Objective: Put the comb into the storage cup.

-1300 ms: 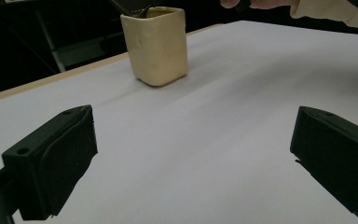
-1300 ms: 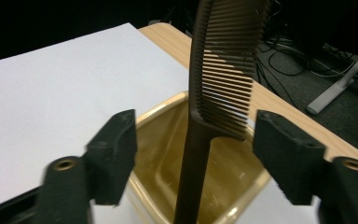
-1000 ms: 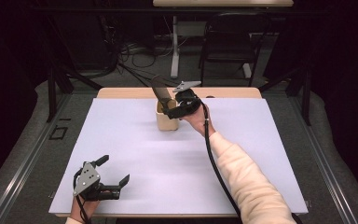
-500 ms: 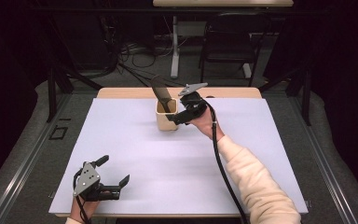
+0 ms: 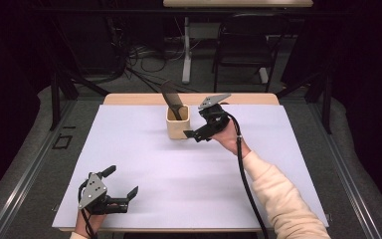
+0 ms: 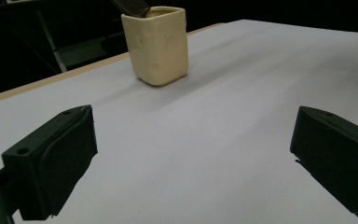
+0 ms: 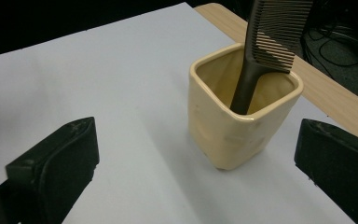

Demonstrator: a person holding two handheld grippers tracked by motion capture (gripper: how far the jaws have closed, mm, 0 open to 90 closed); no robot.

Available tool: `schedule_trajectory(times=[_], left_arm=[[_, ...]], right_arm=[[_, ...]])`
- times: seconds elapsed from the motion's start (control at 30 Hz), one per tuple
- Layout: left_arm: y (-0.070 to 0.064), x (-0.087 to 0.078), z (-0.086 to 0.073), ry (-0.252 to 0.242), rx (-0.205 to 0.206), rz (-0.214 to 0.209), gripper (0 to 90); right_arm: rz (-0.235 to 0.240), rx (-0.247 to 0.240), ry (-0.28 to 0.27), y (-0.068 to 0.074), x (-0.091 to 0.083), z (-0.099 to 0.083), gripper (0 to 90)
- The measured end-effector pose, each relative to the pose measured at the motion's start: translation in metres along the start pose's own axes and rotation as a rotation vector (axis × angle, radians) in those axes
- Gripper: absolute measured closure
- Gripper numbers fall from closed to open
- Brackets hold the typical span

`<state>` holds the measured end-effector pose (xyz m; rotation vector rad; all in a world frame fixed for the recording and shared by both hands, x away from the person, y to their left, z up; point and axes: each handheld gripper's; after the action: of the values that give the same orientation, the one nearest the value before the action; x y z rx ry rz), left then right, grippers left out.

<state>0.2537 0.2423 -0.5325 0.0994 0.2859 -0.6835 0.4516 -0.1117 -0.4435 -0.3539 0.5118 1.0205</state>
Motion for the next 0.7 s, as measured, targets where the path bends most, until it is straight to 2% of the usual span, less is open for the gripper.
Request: schedule_trajectory(times=[0.7], left_arm=[[0.0, 0.001, 0.0, 0.0, -0.001, -0.002, 0.6]], right_arm=[[-0.001, -0.01, 0.027, 0.012, -0.025, -0.035, 0.0]])
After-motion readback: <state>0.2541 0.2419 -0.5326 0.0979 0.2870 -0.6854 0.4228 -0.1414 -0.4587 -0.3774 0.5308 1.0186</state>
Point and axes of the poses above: each handheld gripper's, and its own axes: x roughly forward along the jaws, z roughly out of its top, y roughly to its left, and after that the axes turned 5 degrees about -x, right-handed
